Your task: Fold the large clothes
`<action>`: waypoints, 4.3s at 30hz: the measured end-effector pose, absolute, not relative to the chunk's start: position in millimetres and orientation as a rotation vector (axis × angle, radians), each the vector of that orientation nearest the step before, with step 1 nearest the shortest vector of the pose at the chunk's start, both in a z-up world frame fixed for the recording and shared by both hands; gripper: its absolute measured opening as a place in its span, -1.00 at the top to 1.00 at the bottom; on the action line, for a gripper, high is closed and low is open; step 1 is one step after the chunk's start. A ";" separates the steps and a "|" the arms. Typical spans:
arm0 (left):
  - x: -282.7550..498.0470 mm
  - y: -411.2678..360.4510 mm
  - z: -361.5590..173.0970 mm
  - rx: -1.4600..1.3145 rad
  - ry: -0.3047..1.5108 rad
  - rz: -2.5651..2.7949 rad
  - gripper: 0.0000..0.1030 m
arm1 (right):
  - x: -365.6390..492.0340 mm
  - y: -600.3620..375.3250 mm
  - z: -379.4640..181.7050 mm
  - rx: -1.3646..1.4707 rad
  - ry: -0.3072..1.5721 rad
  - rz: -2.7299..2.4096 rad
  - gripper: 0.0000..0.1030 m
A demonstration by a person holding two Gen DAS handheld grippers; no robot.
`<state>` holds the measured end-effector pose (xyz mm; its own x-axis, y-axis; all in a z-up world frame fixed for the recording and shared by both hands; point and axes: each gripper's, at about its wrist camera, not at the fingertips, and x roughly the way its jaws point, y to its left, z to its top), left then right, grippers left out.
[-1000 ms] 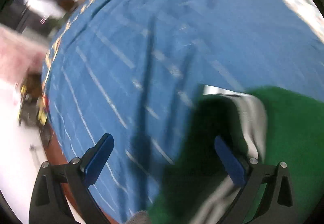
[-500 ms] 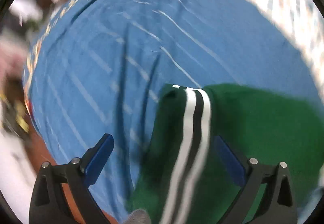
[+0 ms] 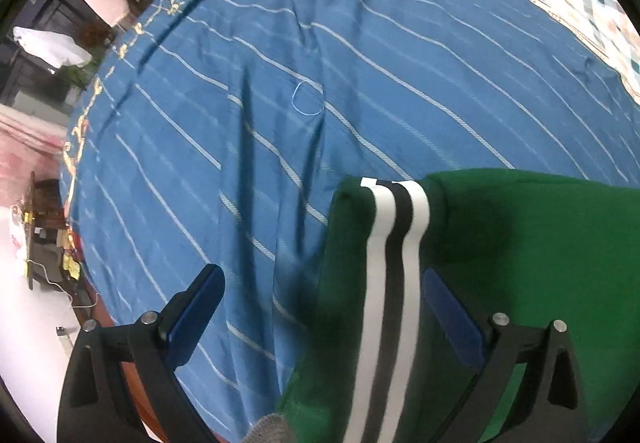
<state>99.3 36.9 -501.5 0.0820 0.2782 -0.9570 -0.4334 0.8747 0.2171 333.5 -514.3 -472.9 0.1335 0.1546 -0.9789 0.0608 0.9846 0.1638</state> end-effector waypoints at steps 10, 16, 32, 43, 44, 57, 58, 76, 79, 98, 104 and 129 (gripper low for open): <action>111.2 8.5 -534.7 -0.028 1.426 0.507 -1.00 | 393.7 -566.5 -532.1 0.540 1.498 0.065 0.90; 110.4 15.8 -536.1 -0.086 1.444 0.503 -1.00 | 360.8 -638.4 -605.1 1.257 1.526 -0.256 0.91; 112.8 12.0 -536.0 -0.034 1.442 0.513 -1.00 | 441.4 -462.3 -599.1 -0.155 1.924 0.325 -0.31; 111.7 12.6 -539.1 -0.042 1.435 0.503 -1.00 | 433.1 -567.0 -560.9 0.704 1.677 -0.050 0.68; 112.3 12.0 -538.9 -0.040 1.435 0.503 -1.00 | 430.6 -572.3 -569.6 0.767 1.656 -0.076 0.68; 99.0 -0.6 -474.8 -0.071 1.339 0.531 -1.00 | 422.7 -607.1 -515.5 0.440 1.611 0.198 -0.68; 99.0 -3.9 -474.3 -0.084 1.343 0.522 -1.00 | 418.2 -608.6 -519.9 0.386 1.646 0.199 -0.68; 75.0 -12.7 -525.8 -0.044 1.452 0.497 -1.00 | 409.7 -589.3 -512.2 0.353 1.418 0.120 0.90; 67.7 -7.9 -508.7 -0.072 1.434 0.495 -1.00 | 416.0 -577.7 -567.3 0.316 1.614 0.089 0.87; -65.9 -44.9 -540.7 -0.979 1.475 0.403 -0.97 | 229.7 -547.2 -566.9 0.488 1.669 0.057 0.36; -84.0 -27.6 -564.9 -1.279 1.170 0.596 -0.93 | 228.7 -539.7 -581.3 0.408 1.698 0.088 0.35; -20.8 74.4 -566.6 -1.147 0.849 0.543 -0.17 | 286.9 -404.7 -544.1 0.331 1.632 0.488 0.34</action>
<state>-20.8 74.4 -566.6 0.5832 -0.0439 -0.8112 -0.7549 0.3395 -0.5611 286.9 -404.7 -544.1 -0.1212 0.4859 -0.8656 -0.0690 0.8658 0.4957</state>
